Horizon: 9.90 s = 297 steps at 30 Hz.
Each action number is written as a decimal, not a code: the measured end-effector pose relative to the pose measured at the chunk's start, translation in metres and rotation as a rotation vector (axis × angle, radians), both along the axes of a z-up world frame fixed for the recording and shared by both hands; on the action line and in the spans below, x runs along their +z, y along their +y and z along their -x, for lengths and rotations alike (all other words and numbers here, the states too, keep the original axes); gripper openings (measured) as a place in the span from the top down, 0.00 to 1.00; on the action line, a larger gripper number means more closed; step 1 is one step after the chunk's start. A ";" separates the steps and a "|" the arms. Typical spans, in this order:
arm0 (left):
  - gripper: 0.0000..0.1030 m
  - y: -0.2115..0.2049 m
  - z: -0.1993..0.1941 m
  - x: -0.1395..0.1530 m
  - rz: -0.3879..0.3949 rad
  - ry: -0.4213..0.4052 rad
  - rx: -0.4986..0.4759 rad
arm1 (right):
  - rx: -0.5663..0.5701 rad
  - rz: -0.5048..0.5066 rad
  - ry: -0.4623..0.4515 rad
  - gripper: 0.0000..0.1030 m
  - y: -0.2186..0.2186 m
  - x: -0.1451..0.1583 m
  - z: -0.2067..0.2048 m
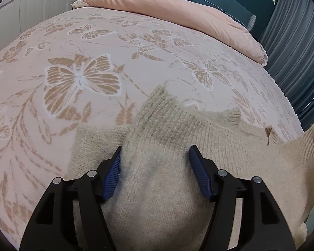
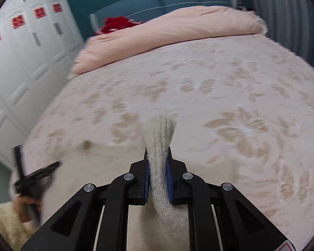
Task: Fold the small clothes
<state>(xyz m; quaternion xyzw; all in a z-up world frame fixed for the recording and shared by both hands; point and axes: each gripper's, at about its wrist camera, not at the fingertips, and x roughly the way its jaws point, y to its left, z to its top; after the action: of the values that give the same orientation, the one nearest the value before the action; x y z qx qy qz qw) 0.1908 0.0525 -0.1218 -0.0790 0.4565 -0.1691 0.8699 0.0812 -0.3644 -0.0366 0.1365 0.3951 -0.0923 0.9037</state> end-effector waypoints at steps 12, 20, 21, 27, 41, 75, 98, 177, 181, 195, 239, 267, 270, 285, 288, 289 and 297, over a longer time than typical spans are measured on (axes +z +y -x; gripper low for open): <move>0.40 0.002 0.002 0.001 0.020 -0.014 0.003 | -0.096 -0.202 -0.017 0.78 0.023 0.001 0.056; 0.40 0.019 0.003 0.013 0.073 0.011 0.085 | -0.101 -0.363 0.140 1.00 -0.003 -0.071 0.038; 0.39 0.024 0.004 0.018 0.091 0.027 0.116 | -0.128 -0.361 0.142 1.00 -0.001 -0.060 0.038; 0.08 0.035 0.038 0.061 0.290 0.041 0.124 | 0.170 -0.250 0.155 0.71 0.090 -0.021 0.014; 0.08 -0.030 0.052 0.025 0.041 0.164 -0.005 | 0.259 -0.270 0.342 0.84 0.169 -0.075 -0.101; 0.08 0.011 0.118 0.064 0.042 0.098 0.223 | -0.119 -0.168 0.141 0.75 0.017 -0.040 0.139; 0.07 0.085 0.174 0.066 0.252 0.174 0.396 | -0.032 -0.183 0.139 0.68 0.079 -0.026 0.160; 0.09 -0.185 0.263 0.095 0.078 -0.062 -0.446 | -0.145 -0.557 0.022 0.29 -0.013 -0.006 0.199; 0.09 -0.169 0.272 0.078 -0.154 -0.116 -0.405 | -0.122 -0.683 0.032 0.29 -0.013 -0.013 0.187; 0.09 -0.162 0.235 0.046 -0.245 -0.085 -0.341 | -0.165 -0.620 0.137 0.23 0.004 -0.007 0.168; 0.26 -0.120 0.219 0.061 -0.222 0.004 -0.175 | -0.093 -0.326 -0.040 0.68 0.010 0.039 0.165; 0.07 -0.129 0.240 0.103 -0.187 -0.028 -0.203 | -0.077 -0.273 0.157 0.75 -0.008 -0.005 0.132; 0.07 -0.154 0.238 0.108 -0.185 -0.046 -0.252 | -0.091 -0.247 0.107 0.56 -0.020 0.010 0.113; 0.06 -0.205 0.220 0.092 -0.258 0.001 -0.306 | -0.024 -0.158 0.285 0.90 -0.042 -0.046 0.044; 0.06 -0.202 0.220 0.089 -0.263 0.016 -0.312 | -0.038 -0.199 0.221 0.90 -0.045 -0.041 0.058; 0.06 -0.200 0.221 0.090 -0.267 0.008 -0.311 | -0.053 -0.224 0.180 0.89 -0.045 -0.026 0.067; 0.06 -0.151 0.209 0.091 -0.253 0.046 -0.197 | 0.039 -0.097 0.237 0.96 0.007 -0.022 0.131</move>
<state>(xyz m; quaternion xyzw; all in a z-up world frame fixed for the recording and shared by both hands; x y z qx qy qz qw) -0.0185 -0.0980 -0.0310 0.0723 0.4993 -0.1929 0.8416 -0.0499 -0.3575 -0.0585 0.1603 0.5058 -0.0710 0.8446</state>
